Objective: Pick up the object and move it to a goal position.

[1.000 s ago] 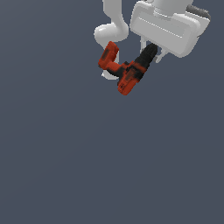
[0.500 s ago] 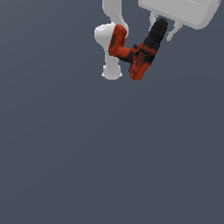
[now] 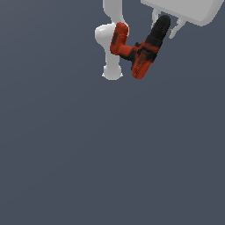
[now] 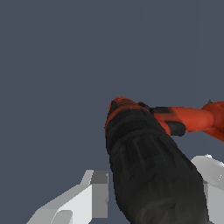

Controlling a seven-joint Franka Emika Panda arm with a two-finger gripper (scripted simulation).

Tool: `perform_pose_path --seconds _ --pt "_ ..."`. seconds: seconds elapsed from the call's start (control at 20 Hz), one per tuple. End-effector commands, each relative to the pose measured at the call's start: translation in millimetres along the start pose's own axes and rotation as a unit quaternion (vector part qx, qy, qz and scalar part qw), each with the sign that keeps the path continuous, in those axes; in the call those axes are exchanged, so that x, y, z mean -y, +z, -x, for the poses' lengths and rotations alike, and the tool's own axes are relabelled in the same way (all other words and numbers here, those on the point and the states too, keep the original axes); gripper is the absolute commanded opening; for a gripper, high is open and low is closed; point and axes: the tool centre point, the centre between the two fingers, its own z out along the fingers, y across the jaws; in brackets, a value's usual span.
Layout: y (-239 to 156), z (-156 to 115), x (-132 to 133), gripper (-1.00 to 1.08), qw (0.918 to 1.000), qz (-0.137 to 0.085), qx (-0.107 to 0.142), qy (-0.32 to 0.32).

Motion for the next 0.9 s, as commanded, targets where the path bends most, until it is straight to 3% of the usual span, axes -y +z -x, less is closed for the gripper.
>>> perform_pose_path --seconds 0.0,0.85 --pt "-2.6 -0.7 -0.3 -1.00 1.0000 -0.002 -0.001 0.000" --pt "-51.6 -36.4 -7.3 -1.00 1.0000 -0.002 -0.001 0.000"
